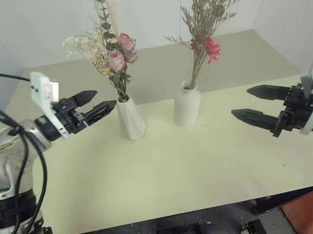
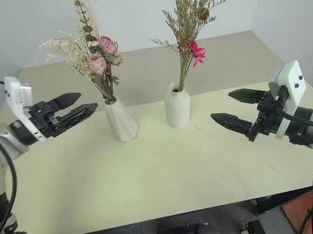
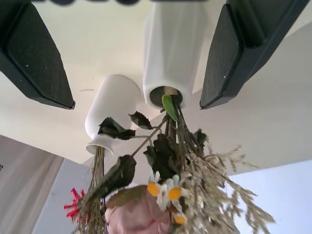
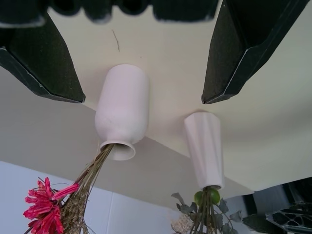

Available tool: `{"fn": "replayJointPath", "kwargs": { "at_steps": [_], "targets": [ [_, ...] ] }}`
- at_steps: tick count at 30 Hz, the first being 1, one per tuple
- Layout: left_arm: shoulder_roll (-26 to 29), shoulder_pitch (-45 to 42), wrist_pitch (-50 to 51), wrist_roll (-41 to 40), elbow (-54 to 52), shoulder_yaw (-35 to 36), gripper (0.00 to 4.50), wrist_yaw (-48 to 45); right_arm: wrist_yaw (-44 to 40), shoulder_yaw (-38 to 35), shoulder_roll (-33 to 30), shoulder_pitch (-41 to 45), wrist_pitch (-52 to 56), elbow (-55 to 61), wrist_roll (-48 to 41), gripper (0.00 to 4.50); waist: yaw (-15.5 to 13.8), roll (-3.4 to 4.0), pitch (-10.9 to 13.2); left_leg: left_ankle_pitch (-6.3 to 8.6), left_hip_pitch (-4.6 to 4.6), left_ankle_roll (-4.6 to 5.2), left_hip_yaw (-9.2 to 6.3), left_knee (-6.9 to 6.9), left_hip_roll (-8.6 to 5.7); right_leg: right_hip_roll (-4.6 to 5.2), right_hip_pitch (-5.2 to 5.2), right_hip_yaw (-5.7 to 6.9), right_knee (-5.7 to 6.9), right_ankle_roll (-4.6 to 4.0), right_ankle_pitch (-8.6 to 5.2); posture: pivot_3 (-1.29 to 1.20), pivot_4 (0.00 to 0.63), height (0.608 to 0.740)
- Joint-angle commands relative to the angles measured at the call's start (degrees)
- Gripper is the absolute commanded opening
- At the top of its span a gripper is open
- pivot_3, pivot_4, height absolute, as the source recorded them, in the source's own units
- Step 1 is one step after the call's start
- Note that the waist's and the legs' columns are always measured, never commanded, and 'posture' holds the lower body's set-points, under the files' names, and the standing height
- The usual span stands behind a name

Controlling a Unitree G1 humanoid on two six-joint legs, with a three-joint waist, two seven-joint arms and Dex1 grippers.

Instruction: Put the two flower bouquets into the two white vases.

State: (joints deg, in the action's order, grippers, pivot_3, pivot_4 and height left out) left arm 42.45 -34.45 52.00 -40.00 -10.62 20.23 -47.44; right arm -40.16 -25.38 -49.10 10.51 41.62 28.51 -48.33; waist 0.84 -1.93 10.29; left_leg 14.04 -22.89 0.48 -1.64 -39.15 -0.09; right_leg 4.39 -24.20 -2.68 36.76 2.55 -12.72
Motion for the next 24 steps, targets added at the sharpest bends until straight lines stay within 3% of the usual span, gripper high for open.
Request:
{"fn": "replayJointPath", "kwargs": {
  "at_steps": [1,5,10,24],
  "targets": [
    [4.43,3.46,1.83,-5.23,-7.15,5.53,4.47,-1.74,-0.67,-1.69,-0.42,0.18,-1.69,-0.23,0.27,4.5,0.01,0.0,0.0,0.0,0.01,0.0,0.01,0.0,0.01,-0.01,0.0,0.0,0.0,0.0,0.0,0.0,0.15,0.74],
    [9.72,9.03,2.0,-9.91,-8.87,9.01,4.47,-8.41,-1.1,-2.26,-0.74,-0.08,-1.13,-0.85,0.14,4.5,0.02,0.01,0.0,0.0,0.05,0.0,0.07,0.01,0.01,0.0,0.02,-0.02,0.0,-0.03,-0.02,0.0,0.15,0.74],
    [12.7,12.0,0.12,-10.97,-9.19,9.69,4.47,-9.77,-1.5,-2.75,-1.32,-0.52,-0.89,-1.22,0.16,4.5,-0.14,0.01,-0.01,0.0,0.1,0.0,0.09,0.01,0.02,-0.03,0.08,-0.01,0.0,-0.06,-0.04,0.0,0.15,0.74],
    [8.93,15.15,-11.2,-7.95,-7.02,7.11,4.47,-9.66,-0.07,-0.99,-3.0,1.32,-0.34,-4.3,2.16,4.5,-0.06,0.01,-0.01,0.0,0.11,0.0,0.14,0.04,0.03,-0.03,0.06,-0.05,-0.02,-0.08,-0.04,0.0,0.15,0.74]
  ]
}}
